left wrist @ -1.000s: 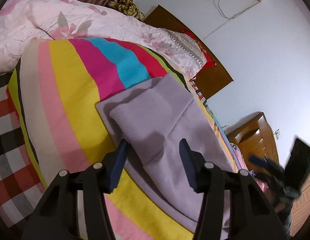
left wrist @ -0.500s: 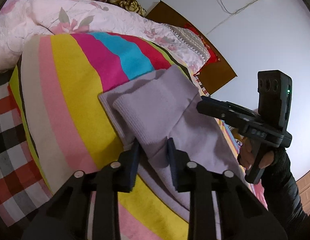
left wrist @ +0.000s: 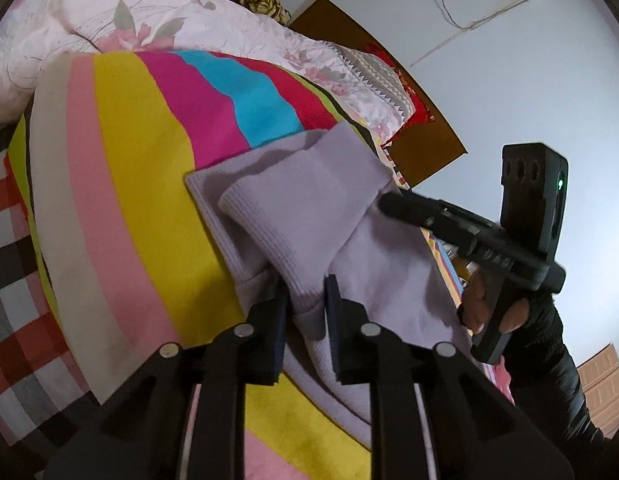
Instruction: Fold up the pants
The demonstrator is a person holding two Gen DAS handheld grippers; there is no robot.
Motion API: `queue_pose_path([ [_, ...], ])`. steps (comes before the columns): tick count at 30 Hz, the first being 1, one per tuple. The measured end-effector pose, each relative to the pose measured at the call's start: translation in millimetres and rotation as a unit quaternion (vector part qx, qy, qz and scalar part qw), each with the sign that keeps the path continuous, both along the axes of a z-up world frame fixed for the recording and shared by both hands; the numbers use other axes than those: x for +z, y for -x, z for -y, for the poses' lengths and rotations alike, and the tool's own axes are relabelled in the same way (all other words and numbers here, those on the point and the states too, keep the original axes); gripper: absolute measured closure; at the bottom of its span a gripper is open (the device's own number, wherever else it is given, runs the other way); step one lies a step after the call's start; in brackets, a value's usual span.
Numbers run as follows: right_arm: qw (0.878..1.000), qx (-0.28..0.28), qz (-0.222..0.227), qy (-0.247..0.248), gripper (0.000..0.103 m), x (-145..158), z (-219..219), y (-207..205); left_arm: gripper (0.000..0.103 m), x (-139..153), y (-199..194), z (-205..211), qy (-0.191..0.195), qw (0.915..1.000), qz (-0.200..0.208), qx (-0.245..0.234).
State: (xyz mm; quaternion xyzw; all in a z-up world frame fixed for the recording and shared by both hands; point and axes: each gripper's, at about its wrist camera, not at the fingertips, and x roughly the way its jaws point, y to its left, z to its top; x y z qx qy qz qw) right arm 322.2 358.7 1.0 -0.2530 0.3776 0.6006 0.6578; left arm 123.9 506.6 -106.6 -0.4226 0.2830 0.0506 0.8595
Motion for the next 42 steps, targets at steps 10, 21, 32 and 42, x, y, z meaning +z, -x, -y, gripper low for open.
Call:
queue_pose_path([
  [10,0.999,-0.031,-0.006,-0.022,0.095,21.2,-0.1,4.0,0.095,38.9,2.9,-15.1,-0.048,0.9988,0.009,-0.008],
  [21,0.997,-0.075,-0.008,-0.007,0.028,10.7,16.6,7.6,0.055,8.8,7.2,-30.3,0.023,0.9996,-0.006,-0.012],
  [32,0.996,-0.073,0.048,0.000,0.059,32.7,230.8,162.2,0.054,34.9,36.1,25.1,0.012,0.9980,0.045,-0.042],
  [42,0.980,-0.062,0.184,0.031,0.069,2.6,244.6,237.7,0.054,29.9,44.9,91.4,0.014,0.9933,0.020,-0.113],
])
